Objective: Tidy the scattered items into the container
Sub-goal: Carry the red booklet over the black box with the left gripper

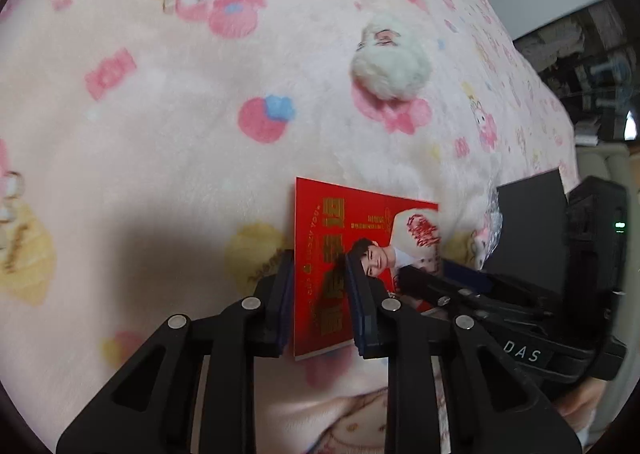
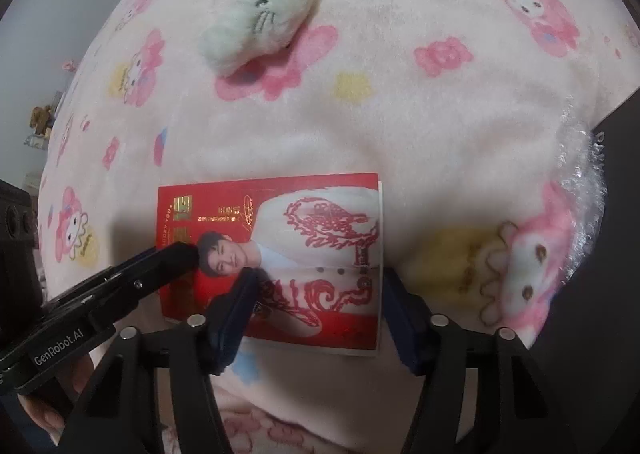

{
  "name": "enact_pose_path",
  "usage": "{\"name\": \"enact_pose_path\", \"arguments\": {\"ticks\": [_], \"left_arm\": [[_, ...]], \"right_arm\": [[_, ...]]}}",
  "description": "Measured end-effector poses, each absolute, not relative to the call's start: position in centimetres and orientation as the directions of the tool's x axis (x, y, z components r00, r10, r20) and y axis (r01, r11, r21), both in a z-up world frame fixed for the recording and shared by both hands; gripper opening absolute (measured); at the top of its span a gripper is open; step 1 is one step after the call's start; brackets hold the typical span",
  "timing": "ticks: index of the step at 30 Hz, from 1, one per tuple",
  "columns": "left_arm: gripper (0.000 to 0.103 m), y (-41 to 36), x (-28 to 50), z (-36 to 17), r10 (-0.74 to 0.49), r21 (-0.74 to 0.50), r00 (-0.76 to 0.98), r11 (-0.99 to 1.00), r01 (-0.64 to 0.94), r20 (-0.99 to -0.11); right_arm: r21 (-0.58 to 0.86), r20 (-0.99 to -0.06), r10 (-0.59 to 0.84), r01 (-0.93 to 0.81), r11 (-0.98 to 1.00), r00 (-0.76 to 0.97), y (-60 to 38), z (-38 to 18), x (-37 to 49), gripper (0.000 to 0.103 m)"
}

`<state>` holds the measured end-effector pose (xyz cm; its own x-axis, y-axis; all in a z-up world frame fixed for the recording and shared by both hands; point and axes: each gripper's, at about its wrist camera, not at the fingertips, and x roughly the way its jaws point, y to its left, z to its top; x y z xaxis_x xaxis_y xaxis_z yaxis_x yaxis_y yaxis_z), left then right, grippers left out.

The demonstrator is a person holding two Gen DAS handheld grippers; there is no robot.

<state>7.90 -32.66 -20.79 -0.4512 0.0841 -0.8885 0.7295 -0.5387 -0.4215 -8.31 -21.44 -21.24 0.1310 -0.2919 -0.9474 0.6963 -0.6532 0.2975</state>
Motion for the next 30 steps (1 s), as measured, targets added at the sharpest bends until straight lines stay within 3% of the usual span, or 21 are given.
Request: {"name": "enact_pose_path", "arguments": {"ticks": [7, 12, 20, 30], "left_arm": [[0.023, -28.3, 6.5, -10.8, 0.061, -0.459, -0.584, -0.685, 0.566, -0.810], [0.023, -21.8, 1.8, -6.4, 0.155, -0.478, -0.636, -0.794, 0.375, -0.756], [0.023, -10.2, -10.0, -9.3, 0.315, -0.487, -0.543, -0.849, 0.206, -0.778], [0.026, -4.8, -13.4, -15.3, 0.328, -0.418, -0.333, -0.874, 0.247, -0.884]], "right_arm": [[0.397, -0.844, -0.537, 0.666, -0.632, -0.006, -13.1, -10.8, -7.7, 0.043], [0.420, -0.789, -0.600, 0.595, -0.685, -0.133, -3.5, -6.7, -9.5, 0.043], [0.322, -0.841, -0.458, 0.413, -0.852, -0.289, 9.8, -8.4, -12.8, 0.043], [0.147, -0.934, -0.260, 0.400, -0.905, -0.245, 12.6, -13.7, -15.3, 0.043]]}}
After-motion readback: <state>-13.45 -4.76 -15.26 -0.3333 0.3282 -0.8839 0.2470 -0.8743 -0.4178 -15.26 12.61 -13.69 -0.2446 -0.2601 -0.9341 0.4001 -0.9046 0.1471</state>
